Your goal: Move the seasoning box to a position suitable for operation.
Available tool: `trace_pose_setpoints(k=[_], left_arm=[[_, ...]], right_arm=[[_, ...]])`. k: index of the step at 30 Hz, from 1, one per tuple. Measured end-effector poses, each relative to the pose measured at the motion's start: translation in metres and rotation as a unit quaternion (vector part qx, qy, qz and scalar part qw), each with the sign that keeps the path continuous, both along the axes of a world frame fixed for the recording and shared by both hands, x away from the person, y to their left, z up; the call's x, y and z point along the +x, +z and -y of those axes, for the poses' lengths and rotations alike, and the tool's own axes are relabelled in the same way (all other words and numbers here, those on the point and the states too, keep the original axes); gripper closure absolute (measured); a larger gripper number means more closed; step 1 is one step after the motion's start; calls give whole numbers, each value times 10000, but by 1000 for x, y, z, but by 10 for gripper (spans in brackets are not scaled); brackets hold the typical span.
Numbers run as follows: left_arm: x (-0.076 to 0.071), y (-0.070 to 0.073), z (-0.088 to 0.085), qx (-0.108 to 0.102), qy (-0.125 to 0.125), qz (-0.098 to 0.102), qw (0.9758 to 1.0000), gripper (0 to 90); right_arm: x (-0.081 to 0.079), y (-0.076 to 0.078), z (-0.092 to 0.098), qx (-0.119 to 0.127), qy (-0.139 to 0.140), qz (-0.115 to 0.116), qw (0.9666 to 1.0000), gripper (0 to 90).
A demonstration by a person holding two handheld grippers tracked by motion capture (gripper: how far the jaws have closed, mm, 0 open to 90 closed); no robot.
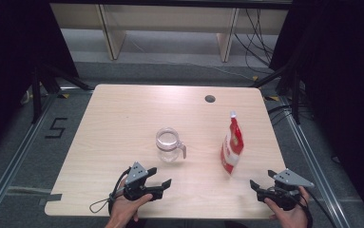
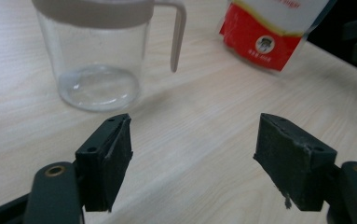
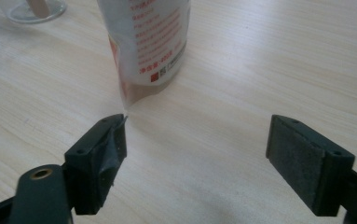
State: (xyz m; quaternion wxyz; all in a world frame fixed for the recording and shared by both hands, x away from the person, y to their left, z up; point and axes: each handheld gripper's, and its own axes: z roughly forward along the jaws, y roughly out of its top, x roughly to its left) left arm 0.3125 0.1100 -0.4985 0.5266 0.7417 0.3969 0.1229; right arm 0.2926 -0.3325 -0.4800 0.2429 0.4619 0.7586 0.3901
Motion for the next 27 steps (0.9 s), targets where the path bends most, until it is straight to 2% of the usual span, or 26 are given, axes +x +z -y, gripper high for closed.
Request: trace_pose_setpoints(k=[3,6,8,9,10,13,14,15,16,17,19,20,22,24,25,26,27], left_arm=[[1,0,0,-118,40,-36,9999,295],[2,1,1,-193,41,-27,9998,342],[4,5,0,-100,73,73,9999,362],[6,6,1,-131,109,83,9998,375],[7,7,2,-107,128,104,9998,391],[13,8,9,-18,142,147,9998,429],[14,8,12,50,170,136,9998,440],[16,7,16,23,190,104,9998,456],[17,7,20,61,185,103,9998,474],[19,7,22,106,151,79,9998,506],[21,7,25,64,158,42,9998,554],[25,6,31,99,153,36,9998,578],[30,4,38,73,177,14,9998,611],[34,2,44,121,176,58,9998,637],[37,2,47,184,195,107,9996,648],[40,1,49,205,251,98,9994,654],[42,-1,52,192,346,84,9992,664]], right_arm=[[0,1,-1,-75,50,-5,10000,229],[-1,1,-1,-28,79,61,9999,239],[-2,1,-1,-34,67,62,10000,239],[-3,2,0,-33,76,29,10000,240],[-2,2,0,0,91,100,9999,242],[-2,2,1,-2,100,124,9999,242],[-1,2,1,49,131,98,9999,244],[-2,2,0,102,137,34,9998,245],[-4,2,-3,162,30,-68,9998,245],[-4,2,-3,148,52,-58,9999,246],[-4,3,-3,128,22,-70,9999,247],[-2,2,-1,82,107,37,9999,247],[-2,2,0,78,142,53,9999,247],[-2,2,-1,102,165,74,9998,248],[-2,2,-1,82,170,116,9998,248],[-3,2,-3,136,91,59,9998,248],[-2,3,-1,24,202,94,9997,248]])
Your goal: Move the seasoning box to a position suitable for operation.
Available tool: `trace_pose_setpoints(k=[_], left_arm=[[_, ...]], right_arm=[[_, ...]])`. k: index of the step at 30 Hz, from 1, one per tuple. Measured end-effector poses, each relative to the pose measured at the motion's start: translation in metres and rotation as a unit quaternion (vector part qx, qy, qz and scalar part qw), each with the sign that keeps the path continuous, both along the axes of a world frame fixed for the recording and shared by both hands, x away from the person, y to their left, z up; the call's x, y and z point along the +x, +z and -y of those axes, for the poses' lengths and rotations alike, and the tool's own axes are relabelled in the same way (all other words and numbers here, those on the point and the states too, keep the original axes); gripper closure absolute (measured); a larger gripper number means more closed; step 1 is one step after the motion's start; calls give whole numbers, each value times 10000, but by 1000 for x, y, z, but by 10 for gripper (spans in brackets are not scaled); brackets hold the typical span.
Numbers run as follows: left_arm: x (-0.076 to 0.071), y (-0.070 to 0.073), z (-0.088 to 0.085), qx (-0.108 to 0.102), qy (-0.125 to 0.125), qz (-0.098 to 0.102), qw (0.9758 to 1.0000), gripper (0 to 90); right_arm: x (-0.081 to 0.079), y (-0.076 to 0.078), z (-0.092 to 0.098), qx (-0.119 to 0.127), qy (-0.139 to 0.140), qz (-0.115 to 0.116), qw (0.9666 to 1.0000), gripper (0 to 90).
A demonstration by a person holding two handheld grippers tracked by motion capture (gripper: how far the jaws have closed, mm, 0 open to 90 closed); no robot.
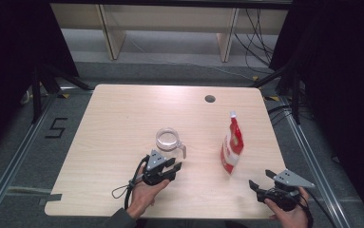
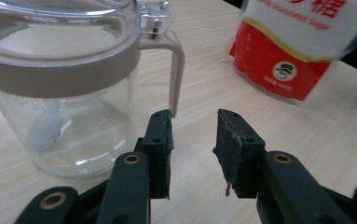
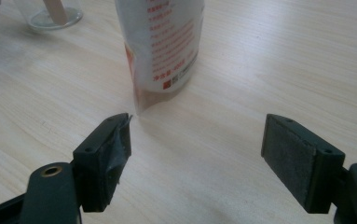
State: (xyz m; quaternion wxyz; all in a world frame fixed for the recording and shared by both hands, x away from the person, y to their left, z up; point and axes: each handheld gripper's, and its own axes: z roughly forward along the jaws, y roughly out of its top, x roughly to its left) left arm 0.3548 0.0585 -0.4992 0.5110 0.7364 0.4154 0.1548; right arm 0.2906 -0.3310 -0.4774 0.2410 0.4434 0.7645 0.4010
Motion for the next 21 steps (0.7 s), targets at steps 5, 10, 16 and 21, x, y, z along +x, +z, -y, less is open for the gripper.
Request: trace_pose_setpoints(k=[5,10,16,21], left_arm=[[14,-5,3,387,-48,263,9989,699],[19,-7,13,344,191,255,9989,706],[28,-5,20,478,51,491,9976,707],[30,-6,26,503,229,470,9974,738]], right_arm=[[-1,0,-3,105,-37,-23,9999,248],[1,-1,-3,42,107,2,9999,248],[-1,-1,-5,86,102,-48,9999,249],[1,-1,-3,74,167,7,9998,249]])
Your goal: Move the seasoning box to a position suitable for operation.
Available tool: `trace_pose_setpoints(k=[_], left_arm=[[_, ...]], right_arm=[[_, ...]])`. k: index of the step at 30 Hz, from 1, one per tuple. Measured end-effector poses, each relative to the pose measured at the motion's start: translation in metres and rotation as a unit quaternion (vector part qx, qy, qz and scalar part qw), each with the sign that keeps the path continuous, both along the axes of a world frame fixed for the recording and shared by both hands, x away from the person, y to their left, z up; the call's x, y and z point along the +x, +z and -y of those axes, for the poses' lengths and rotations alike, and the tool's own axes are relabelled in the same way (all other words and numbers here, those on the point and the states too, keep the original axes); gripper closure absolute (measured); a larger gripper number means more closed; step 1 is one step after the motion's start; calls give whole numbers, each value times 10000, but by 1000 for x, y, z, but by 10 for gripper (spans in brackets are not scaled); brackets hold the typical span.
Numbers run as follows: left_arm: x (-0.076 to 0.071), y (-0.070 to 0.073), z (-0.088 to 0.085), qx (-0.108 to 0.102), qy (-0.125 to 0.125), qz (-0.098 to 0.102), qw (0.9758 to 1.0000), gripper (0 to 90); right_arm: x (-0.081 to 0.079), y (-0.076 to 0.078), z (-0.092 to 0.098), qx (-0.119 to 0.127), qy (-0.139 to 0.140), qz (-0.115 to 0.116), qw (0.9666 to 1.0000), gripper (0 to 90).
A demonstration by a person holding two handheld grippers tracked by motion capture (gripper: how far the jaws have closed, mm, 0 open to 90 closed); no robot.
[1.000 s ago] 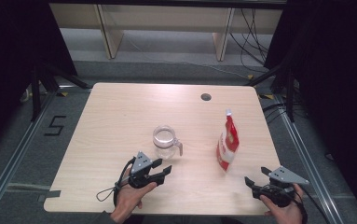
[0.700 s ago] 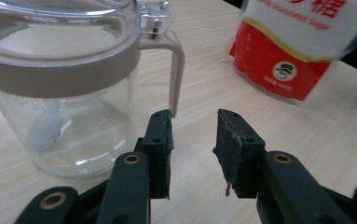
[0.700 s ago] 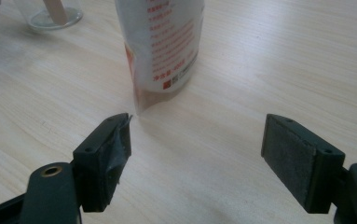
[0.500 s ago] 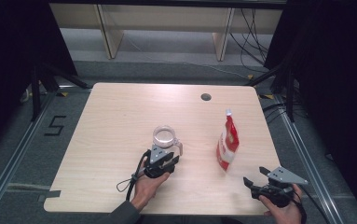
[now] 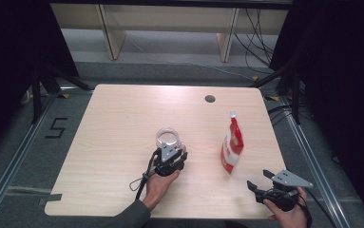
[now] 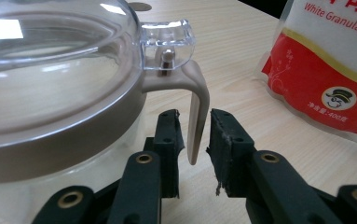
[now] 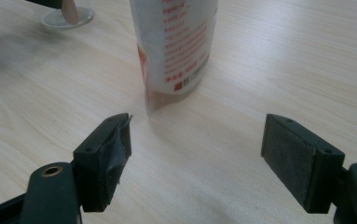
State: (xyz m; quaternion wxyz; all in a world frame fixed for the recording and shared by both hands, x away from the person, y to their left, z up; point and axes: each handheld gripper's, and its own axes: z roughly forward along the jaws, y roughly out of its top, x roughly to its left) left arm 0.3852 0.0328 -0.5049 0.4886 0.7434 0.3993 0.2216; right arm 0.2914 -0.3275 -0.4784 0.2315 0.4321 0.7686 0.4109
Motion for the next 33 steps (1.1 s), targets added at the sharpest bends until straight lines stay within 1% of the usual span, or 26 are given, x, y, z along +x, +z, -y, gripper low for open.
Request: trace_pose_setpoints(k=[2,4,6,7,8,10,11,12,13,14,17,18,19,20,21,22,23,24,26,27,28,29,30,31,32,33], left_arm=[[3,-1,0,43,-72,115,9999,778],[2,-1,3,22,-100,97,9999,821],[3,0,3,178,-168,246,9994,844],[2,0,3,175,-155,232,9995,847],[-1,0,5,57,16,84,9999,849],[-2,0,4,91,-64,134,9998,853],[0,0,1,207,-254,259,9991,856],[-5,0,4,57,-121,84,9999,859],[-3,1,1,155,-347,175,9991,861],[-6,1,2,107,-343,117,9993,862],[-13,2,-1,90,-662,101,9977,862],[-13,2,-1,90,-662,101,9977,862],[-18,2,-1,-15,-857,68,9963,862],[-23,2,-2,-63,-919,11,9957,862],[-26,2,-2,43,-959,73,9954,863],[-25,2,-3,196,-1149,201,9930,863],[-29,2,-2,138,-1073,100,9941,863],[-31,2,-1,53,-1126,49,9936,863],[-30,3,0,141,-1396,134,9900,863],[-32,3,2,153,-1403,183,9898,863],[-36,3,4,69,-1395,73,9902,863],[-38,3,7,47,-1475,67,9890,863],[-37,3,8,105,-1720,223,9848,863],[-41,3,10,35,-1781,158,9839,863],[-42,2,11,50,-1978,241,9799,863],[-46,2,12,29,-2050,245,9785,862]], right_arm=[[-1,0,0,5,-31,-12,10000,249],[0,0,0,-7,-8,25,10000,250],[0,0,0,-24,3,35,10000,251],[0,0,0,4,21,17,10000,251],[0,0,0,10,27,10,10000,251],[1,0,0,32,44,-9,10000,251],[1,0,0,24,38,-6,10000,251],[1,0,0,31,43,-1,10000,251],[1,0,0,32,48,-2,10000,251],[1,0,-1,51,55,-17,10000,251],[1,0,-1,38,51,-10,10000,251],[1,0,-1,38,51,-10,10000,251],[1,0,0,37,53,1,10000,251],[1,0,-1,41,48,1,10000,251],[1,0,-1,38,51,5,10000,251],[1,0,-1,33,54,-4,10000,252],[1,0,-1,35,60,-10,10000,252],[1,0,-1,-6,20,6,10000,252],[1,0,-2,-35,41,39,10000,252],[0,0,-4,28,-11,-28,10000,252],[0,0,-4,17,1,-36,10000,252],[0,0,-4,-10,8,-30,10000,252],[0,0,-4,-16,6,-14,10000,252],[-1,0,-4,42,-19,-95,9999,252],[0,0,-4,52,-6,-61,10000,252],[0,0,-3,34,7,-17,10000,252]])
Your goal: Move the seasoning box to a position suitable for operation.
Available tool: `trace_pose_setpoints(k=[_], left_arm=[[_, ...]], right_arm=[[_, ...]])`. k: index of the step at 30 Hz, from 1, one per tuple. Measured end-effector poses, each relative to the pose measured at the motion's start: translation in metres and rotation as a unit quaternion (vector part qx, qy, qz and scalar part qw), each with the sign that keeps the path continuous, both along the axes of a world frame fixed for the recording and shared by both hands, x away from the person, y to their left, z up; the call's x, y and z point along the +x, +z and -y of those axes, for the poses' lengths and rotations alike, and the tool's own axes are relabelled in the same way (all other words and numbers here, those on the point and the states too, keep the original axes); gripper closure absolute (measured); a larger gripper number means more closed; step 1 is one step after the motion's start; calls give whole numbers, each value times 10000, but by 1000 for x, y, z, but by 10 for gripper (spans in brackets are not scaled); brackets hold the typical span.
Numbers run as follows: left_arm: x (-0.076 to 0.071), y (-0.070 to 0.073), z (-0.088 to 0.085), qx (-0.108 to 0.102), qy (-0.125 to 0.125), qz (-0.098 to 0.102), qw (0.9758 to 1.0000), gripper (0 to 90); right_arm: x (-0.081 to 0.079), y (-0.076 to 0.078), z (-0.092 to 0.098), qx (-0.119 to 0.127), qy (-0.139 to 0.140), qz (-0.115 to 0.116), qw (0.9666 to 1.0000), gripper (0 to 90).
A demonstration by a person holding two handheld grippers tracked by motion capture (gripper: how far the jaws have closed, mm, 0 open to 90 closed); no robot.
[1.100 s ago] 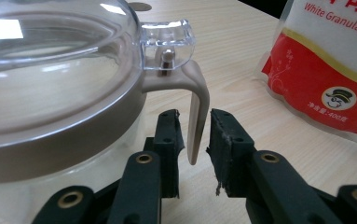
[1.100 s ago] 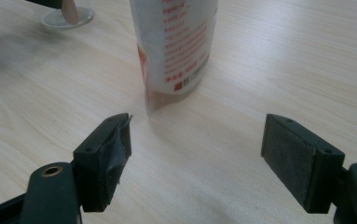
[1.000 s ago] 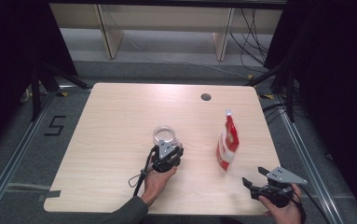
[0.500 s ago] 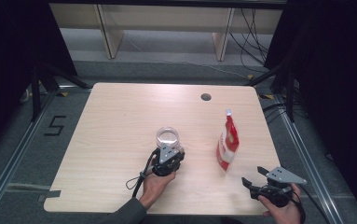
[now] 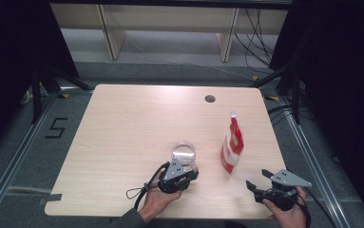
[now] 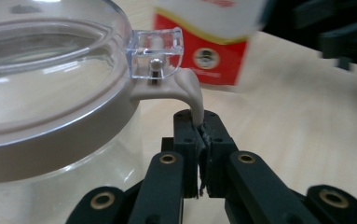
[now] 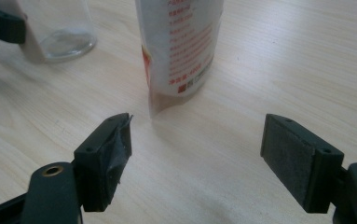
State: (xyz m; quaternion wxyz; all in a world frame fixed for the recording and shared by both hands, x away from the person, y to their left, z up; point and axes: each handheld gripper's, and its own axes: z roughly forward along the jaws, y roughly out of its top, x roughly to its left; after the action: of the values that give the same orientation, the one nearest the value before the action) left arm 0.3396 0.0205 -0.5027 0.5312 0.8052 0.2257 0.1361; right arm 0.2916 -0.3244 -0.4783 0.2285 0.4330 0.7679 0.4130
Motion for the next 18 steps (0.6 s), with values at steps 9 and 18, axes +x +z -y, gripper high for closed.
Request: trace_pose_setpoints(k=[9,18], left_arm=[[-29,-4,8,-150,-503,-434,9977,861],[-28,-1,-10,-102,-670,-505,9964,844]], right_arm=[[-1,0,-2,13,14,-83,10000,253],[0,-1,-1,2,25,-40,10000,253]])
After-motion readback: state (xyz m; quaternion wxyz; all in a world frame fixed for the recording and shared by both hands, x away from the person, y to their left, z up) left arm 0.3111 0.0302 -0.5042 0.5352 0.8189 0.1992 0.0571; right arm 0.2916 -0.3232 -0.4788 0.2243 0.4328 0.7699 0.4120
